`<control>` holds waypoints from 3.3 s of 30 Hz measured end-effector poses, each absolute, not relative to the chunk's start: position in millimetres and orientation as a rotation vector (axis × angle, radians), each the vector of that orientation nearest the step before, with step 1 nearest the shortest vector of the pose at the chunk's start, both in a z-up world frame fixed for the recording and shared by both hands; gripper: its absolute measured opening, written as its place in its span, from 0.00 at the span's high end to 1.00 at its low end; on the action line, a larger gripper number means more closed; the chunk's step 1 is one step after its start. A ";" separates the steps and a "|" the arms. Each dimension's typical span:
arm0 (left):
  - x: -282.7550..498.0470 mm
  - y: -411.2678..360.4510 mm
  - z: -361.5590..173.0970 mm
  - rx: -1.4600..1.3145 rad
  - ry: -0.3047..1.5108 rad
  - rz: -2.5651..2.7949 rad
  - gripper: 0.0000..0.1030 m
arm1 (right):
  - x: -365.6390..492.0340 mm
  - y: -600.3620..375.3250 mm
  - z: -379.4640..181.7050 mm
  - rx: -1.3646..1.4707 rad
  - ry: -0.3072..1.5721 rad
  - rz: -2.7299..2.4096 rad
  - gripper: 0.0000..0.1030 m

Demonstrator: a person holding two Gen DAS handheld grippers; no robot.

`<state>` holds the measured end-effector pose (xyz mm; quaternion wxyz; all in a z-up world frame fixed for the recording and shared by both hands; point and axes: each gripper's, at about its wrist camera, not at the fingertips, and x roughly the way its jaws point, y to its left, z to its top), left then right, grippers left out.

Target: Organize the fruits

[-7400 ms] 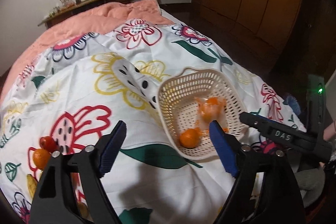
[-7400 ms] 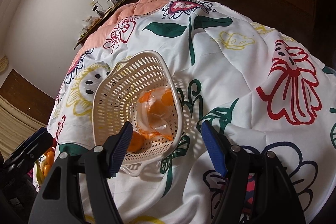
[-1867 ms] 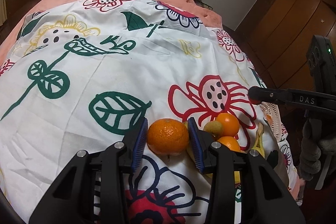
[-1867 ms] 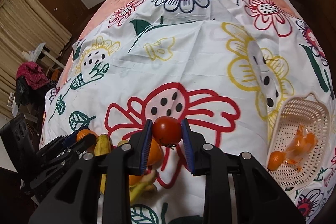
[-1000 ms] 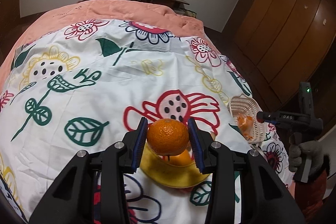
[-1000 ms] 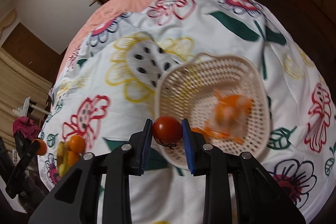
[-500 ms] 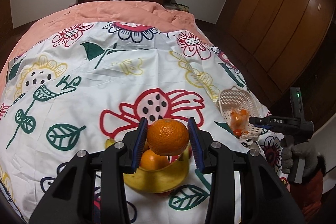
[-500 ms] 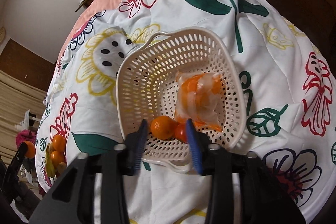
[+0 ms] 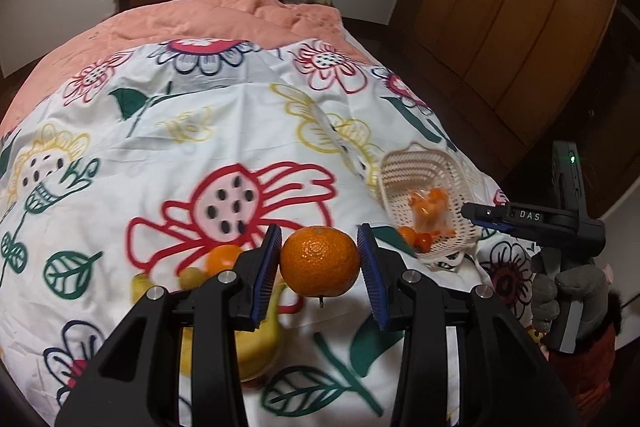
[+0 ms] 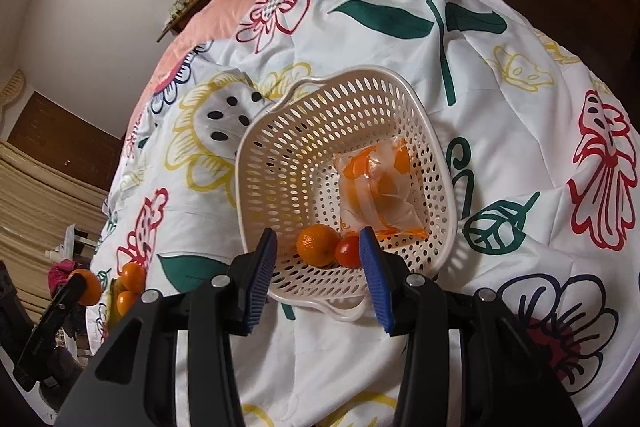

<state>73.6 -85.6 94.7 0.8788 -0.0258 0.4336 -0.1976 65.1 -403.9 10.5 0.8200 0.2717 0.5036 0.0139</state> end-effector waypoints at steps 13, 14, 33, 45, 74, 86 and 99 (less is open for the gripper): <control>93.6 -167.4 80.0 0.020 0.978 -0.526 0.61 | 52.3 -417.7 14.2 0.595 1.013 0.035 0.57; 95.4 -174.1 78.1 0.029 0.984 -0.533 0.61 | 51.0 -418.7 15.3 0.588 1.006 0.028 0.57; 133.1 -245.1 31.3 0.130 1.086 -0.584 0.61 | 44.9 -421.1 4.9 0.578 0.995 0.034 0.57; 135.8 -234.6 29.7 0.078 1.088 -0.562 0.45 | 43.6 -416.8 5.7 0.579 0.997 0.040 0.57; 111.3 -196.4 44.0 0.058 1.028 -0.473 0.37 | 56.8 -376.9 -16.7 0.641 1.116 0.226 0.40; 99.3 -152.2 69.3 -0.033 0.970 -0.429 0.37 | 80.6 -370.1 -24.1 0.665 1.097 0.242 0.40; 93.4 -114.8 74.8 -0.092 0.953 -0.395 0.36 | 105.1 -383.7 -10.6 0.616 1.028 0.157 0.38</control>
